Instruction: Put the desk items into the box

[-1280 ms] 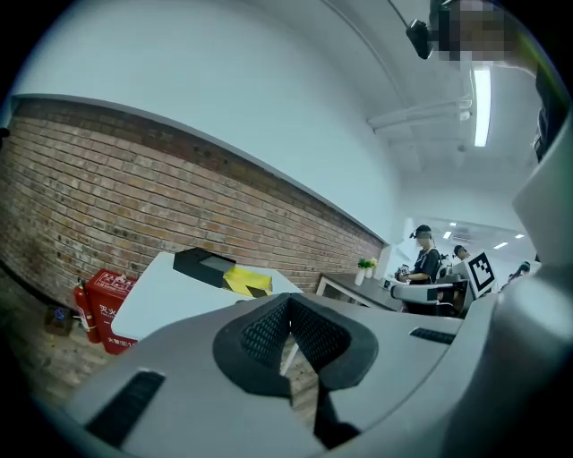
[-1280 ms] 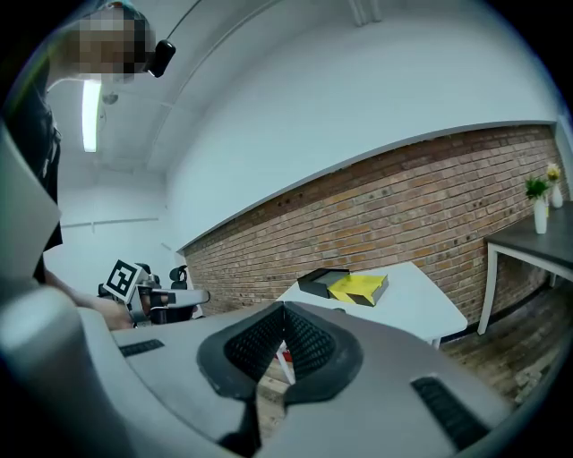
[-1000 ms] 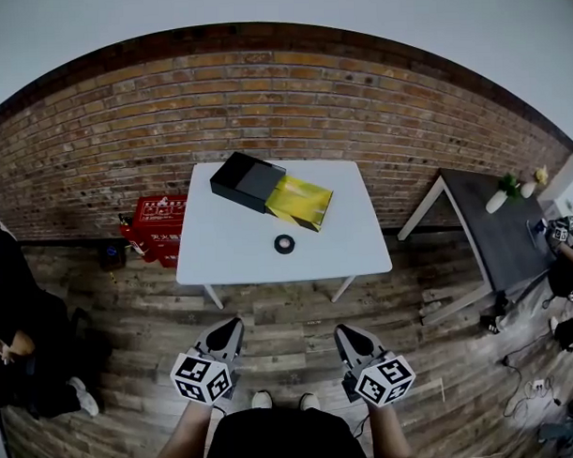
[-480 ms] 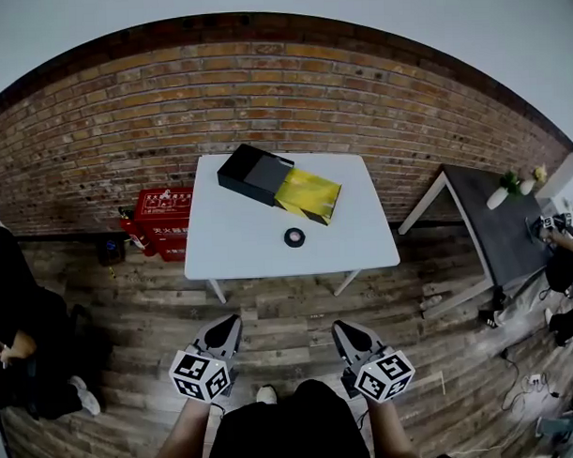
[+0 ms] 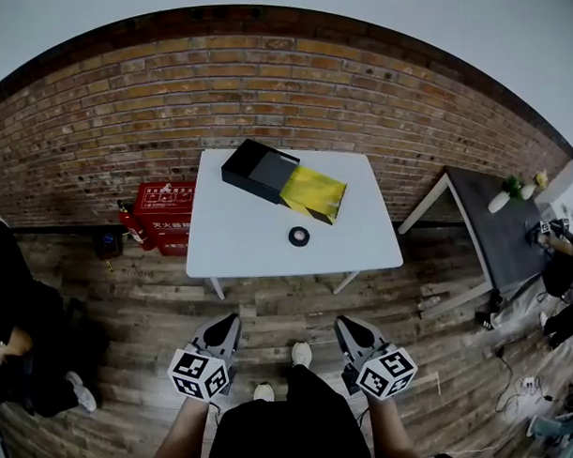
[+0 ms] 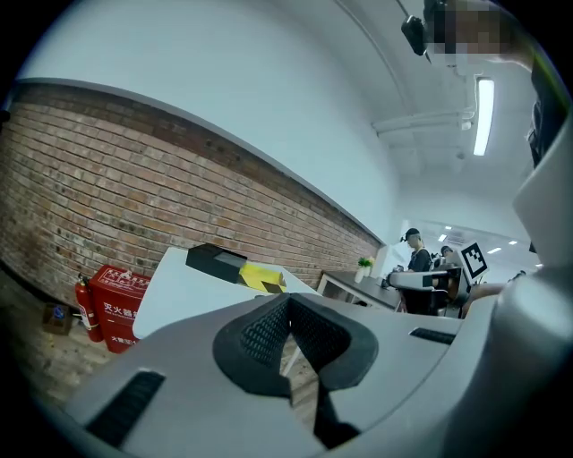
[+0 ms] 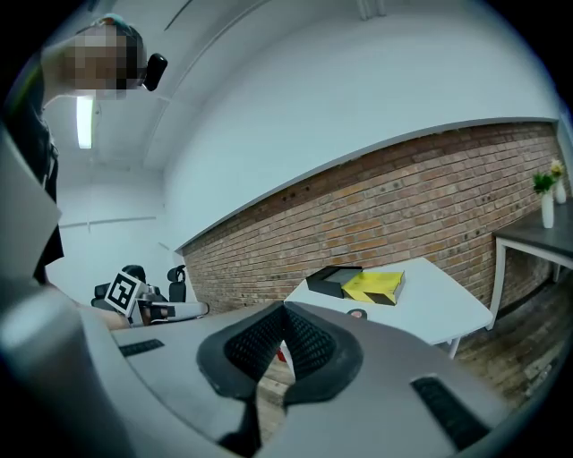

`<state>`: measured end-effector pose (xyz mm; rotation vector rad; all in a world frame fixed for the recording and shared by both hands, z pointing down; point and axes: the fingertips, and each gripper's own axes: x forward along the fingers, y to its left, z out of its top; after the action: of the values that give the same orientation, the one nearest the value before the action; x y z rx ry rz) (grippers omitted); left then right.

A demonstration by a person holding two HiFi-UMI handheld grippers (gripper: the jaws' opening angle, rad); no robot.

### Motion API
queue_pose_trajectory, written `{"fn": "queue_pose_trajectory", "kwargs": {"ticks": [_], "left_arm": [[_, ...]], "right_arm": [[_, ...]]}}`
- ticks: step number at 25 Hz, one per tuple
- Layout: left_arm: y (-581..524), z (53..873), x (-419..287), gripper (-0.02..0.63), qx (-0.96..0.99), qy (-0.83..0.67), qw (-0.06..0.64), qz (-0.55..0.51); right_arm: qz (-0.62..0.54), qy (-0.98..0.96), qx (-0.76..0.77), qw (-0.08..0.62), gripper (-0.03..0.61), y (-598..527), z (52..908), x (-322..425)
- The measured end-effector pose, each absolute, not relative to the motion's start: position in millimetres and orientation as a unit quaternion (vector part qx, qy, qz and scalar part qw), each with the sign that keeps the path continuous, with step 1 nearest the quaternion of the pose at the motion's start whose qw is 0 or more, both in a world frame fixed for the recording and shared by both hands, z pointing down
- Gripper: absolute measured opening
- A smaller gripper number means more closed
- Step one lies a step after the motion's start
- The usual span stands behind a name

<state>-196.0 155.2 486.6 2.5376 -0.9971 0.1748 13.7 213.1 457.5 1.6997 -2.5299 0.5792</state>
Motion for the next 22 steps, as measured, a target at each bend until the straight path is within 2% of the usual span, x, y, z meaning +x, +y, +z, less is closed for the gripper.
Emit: {"fn": "queue_pose_trajectory", "kwargs": {"ticks": [12, 22], "left_arm": [[112.2, 495.3, -168.0, 0.014, 0.905, -0.365, 0.204, 0.074], [46.4, 492.9, -117.9, 0.014, 0.901, -0.378, 0.196, 0.09]], "right_arm": [[0.201, -0.817, 0.541, 0.01, 0.021, 158.9, 473.2, 41.7], [0.205, -0.83, 0.518, 0.016, 0.021, 82.8, 482.9, 87.0]]}}
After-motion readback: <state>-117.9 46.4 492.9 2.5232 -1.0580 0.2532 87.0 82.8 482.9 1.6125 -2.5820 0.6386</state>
